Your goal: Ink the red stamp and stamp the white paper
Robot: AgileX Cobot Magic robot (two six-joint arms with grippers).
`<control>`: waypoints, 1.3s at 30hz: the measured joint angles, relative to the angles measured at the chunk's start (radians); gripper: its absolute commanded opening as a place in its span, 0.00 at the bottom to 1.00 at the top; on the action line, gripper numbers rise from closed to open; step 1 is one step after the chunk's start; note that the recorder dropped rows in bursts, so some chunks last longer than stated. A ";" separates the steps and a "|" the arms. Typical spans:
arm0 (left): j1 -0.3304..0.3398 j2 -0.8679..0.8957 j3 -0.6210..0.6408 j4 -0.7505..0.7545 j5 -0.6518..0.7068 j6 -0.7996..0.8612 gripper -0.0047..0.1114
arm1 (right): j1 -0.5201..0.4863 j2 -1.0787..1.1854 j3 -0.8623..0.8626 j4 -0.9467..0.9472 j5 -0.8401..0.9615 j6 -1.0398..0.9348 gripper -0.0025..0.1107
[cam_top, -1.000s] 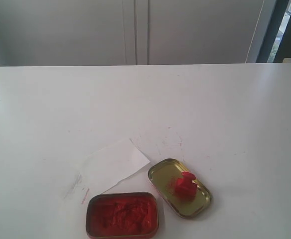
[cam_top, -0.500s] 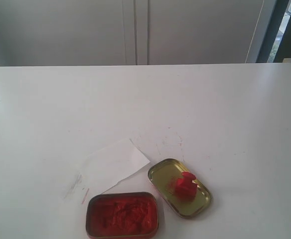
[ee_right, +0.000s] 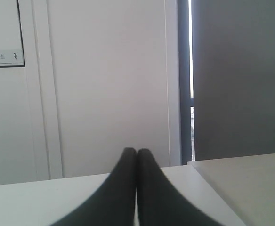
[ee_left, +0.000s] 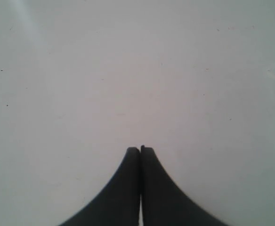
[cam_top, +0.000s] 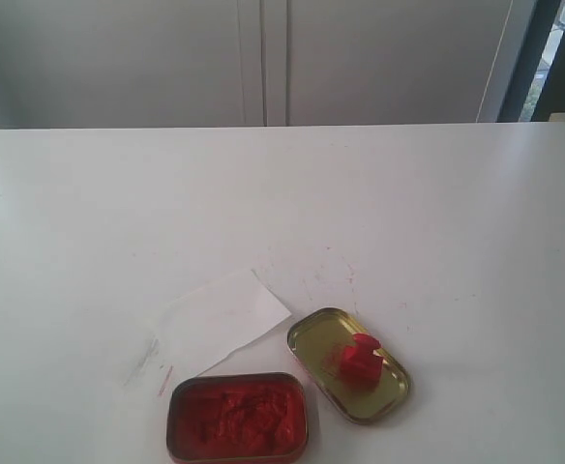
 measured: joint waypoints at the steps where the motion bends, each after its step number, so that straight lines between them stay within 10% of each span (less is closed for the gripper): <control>1: 0.000 0.000 0.000 0.000 0.000 0.000 0.04 | 0.000 0.000 0.000 0.000 -0.002 0.000 0.02; 39: 0.000 0.000 0.000 0.000 0.000 0.000 0.04 | 0.000 0.059 -0.243 0.000 0.226 0.000 0.02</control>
